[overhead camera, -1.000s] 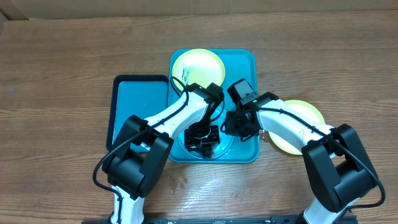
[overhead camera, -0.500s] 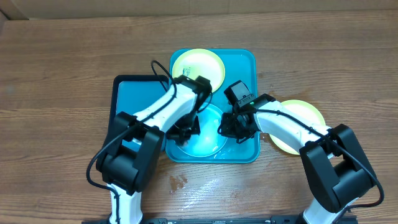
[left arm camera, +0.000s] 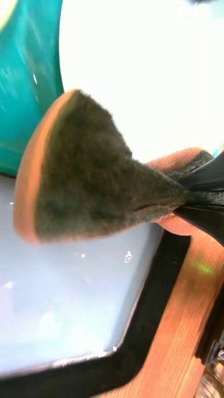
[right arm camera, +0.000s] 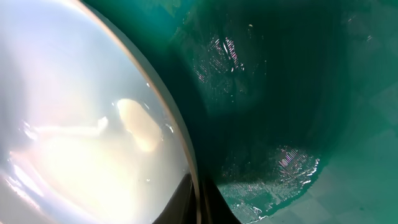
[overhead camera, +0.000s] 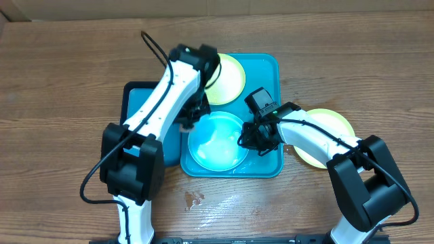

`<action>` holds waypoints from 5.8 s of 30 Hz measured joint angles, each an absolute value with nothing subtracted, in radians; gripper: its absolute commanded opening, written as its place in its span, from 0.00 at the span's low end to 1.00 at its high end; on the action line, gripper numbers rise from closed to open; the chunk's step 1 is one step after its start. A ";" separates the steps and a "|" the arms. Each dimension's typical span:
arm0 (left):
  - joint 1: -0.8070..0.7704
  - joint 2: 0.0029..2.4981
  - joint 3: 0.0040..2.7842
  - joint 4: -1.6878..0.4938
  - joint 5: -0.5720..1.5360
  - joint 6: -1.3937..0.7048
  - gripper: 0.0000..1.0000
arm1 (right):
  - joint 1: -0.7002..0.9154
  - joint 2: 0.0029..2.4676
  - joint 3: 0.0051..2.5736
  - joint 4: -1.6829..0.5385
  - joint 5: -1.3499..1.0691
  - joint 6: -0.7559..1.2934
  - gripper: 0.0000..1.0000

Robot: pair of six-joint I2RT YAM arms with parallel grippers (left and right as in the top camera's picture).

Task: Clean dirty plates on tray and stack at the side
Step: 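Drop the sponge into the black tray with the left gripper, then lift the white plate with the right gripper and tilt it over the black tray, then carry the white plate right and stack it on the yellow plate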

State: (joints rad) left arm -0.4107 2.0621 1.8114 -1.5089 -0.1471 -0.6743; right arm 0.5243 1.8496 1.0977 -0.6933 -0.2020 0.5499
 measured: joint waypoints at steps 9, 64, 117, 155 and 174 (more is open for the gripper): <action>-0.373 2.044 1.819 -1.535 -0.324 -0.679 0.04 | 0.524 1.850 1.098 -0.693 -0.201 0.549 0.04; 0.282 1.001 1.483 -1.419 0.138 -0.361 1.00 | 0.981 1.941 1.732 -0.673 0.614 0.253 0.04; 0.290 1.126 1.483 -1.418 0.101 -0.340 1.00 | 1.211 1.941 1.729 -0.681 1.232 0.247 0.04; 0.290 1.238 1.482 -1.452 0.141 -0.313 1.00 | -0.288 1.637 1.227 -1.238 -0.192 0.540 0.04; 0.290 1.238 1.482 -1.443 0.142 -0.310 1.00 | -0.326 1.641 1.061 -1.208 -0.123 0.546 0.57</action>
